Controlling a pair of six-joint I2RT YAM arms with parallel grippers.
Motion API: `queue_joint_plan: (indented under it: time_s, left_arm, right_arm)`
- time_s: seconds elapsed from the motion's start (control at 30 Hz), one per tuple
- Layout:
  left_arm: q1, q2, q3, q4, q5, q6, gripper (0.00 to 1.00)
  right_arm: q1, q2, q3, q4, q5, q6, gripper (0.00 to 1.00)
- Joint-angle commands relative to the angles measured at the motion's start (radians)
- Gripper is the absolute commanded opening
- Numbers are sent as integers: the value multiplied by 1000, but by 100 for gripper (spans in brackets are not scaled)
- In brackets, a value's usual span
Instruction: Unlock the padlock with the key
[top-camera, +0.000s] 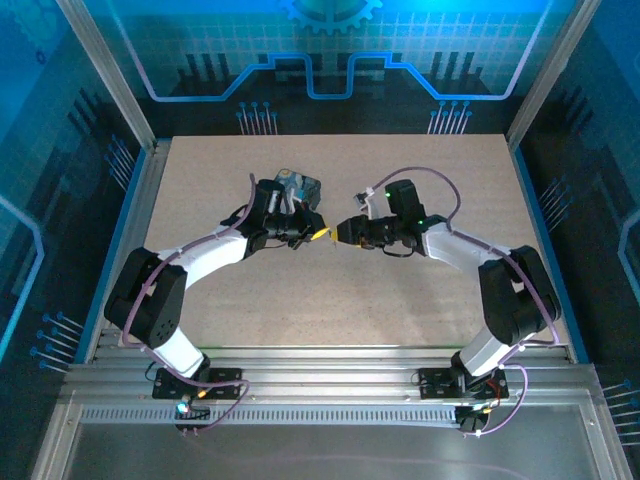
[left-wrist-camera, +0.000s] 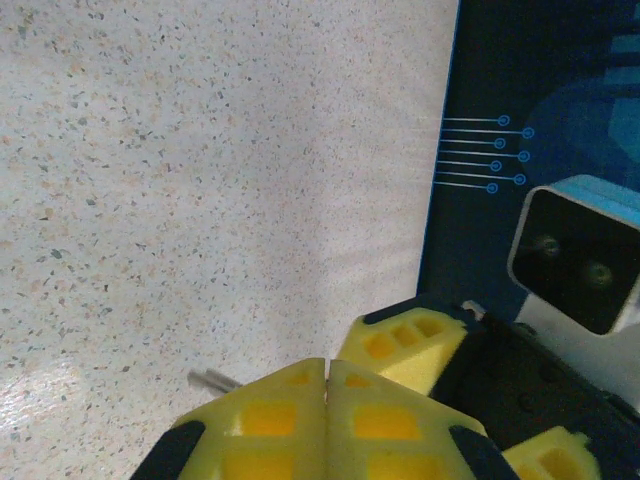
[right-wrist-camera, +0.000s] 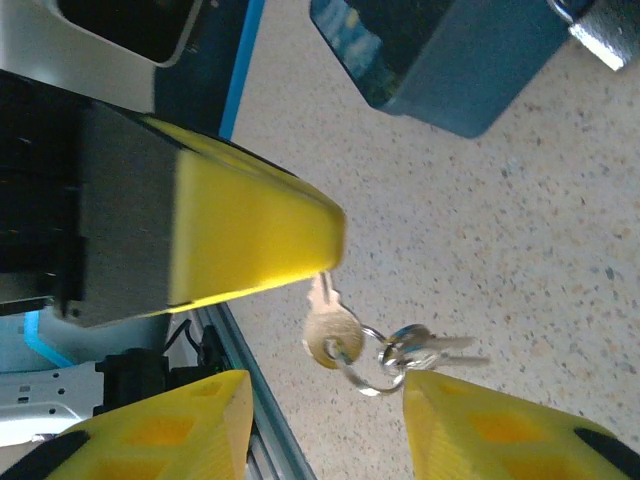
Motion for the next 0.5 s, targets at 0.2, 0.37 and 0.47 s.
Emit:
queue_joint_plan:
  time_s: [0.2,0.37,0.47]
  left_arm:
    - [6,-2,30,-7,24,18,0]
    - [6,1,27,15,37,1,0]
    - [2,2,28,22,49,-4,0]
  right_arm:
    - [-4,-11,-11,89,-17,16,41]
    - [5,7,-10,114,-20,20,41]
    - [8,18,0,108,-16,13,41]
